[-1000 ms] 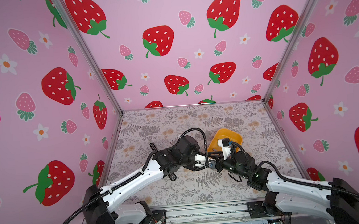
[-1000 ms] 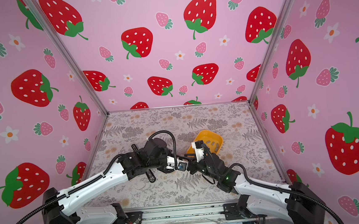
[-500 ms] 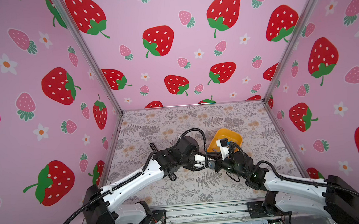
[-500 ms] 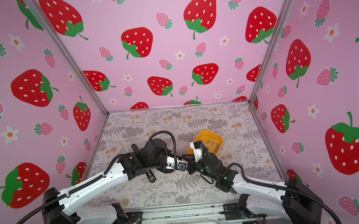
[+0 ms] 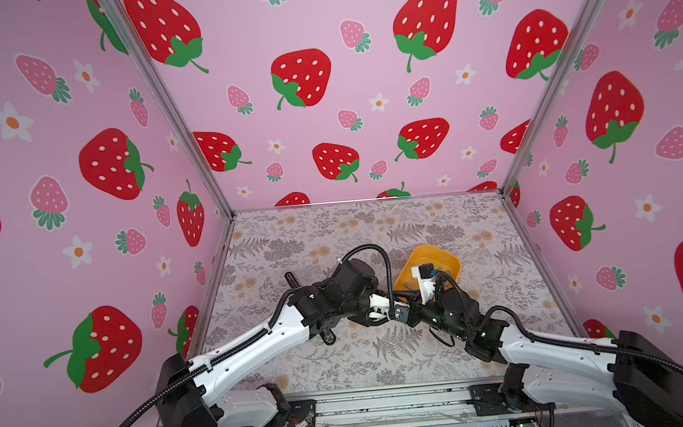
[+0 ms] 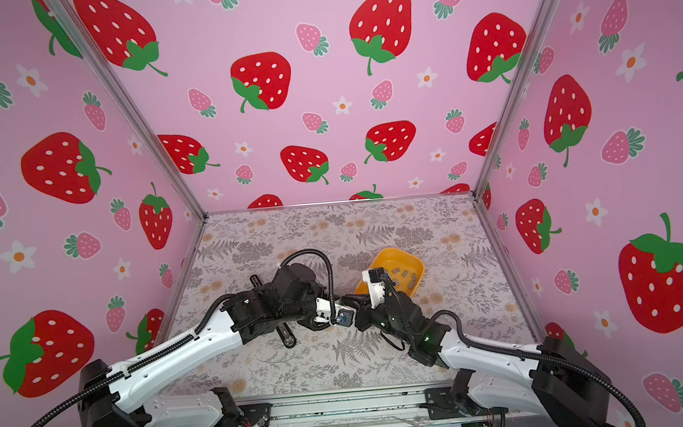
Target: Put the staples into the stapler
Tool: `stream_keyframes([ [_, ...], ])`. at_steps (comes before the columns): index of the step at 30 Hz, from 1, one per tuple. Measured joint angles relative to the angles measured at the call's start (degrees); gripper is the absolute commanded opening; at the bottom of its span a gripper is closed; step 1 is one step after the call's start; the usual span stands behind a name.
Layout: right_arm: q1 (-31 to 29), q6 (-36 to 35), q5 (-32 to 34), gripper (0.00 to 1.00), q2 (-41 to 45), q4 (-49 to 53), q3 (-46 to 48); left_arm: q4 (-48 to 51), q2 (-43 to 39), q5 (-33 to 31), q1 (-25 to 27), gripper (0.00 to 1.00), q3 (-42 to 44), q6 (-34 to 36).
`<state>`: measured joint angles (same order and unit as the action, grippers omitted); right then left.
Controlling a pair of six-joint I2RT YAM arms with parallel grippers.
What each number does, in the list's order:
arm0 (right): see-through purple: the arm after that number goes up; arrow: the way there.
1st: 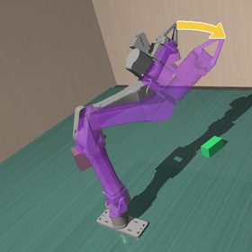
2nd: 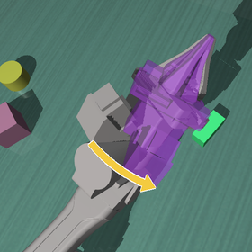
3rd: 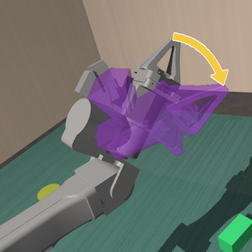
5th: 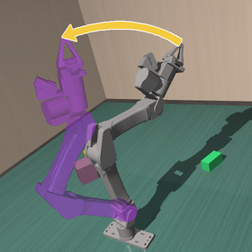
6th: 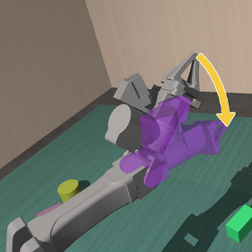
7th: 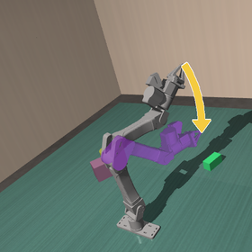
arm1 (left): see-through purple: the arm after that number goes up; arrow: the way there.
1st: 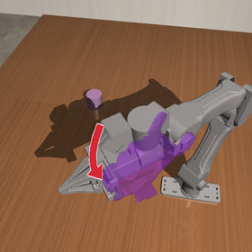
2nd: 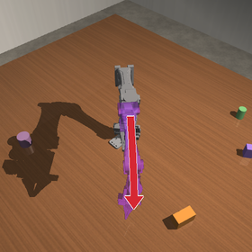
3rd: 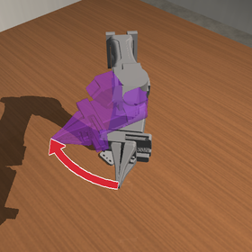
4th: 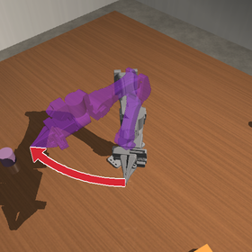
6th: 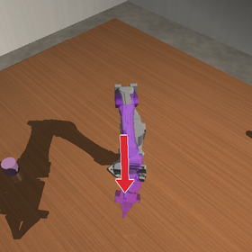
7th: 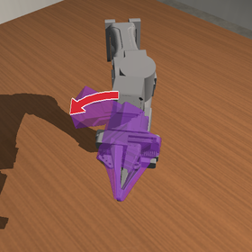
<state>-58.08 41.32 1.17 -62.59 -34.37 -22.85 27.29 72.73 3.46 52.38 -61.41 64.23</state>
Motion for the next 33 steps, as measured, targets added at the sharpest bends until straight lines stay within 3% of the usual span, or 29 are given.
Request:
stream_keyframes([
  [15,-0.04,0.68,0.52,0.07,-2.08,-2.67,-0.02,0.17,-0.07,1.92,-1.51,0.00,0.00,-2.58],
  [26,-0.02,0.68,0.20,0.15,-4.22,-5.38,-0.02,1.16,-1.44,5.38,-2.91,0.00,0.00,-4.72],
  [33,0.15,-0.20,0.87,0.26,-7.10,-2.10,-0.02,-1.55,-3.34,15.74,-1.51,0.00,-0.13,-6.01],
])
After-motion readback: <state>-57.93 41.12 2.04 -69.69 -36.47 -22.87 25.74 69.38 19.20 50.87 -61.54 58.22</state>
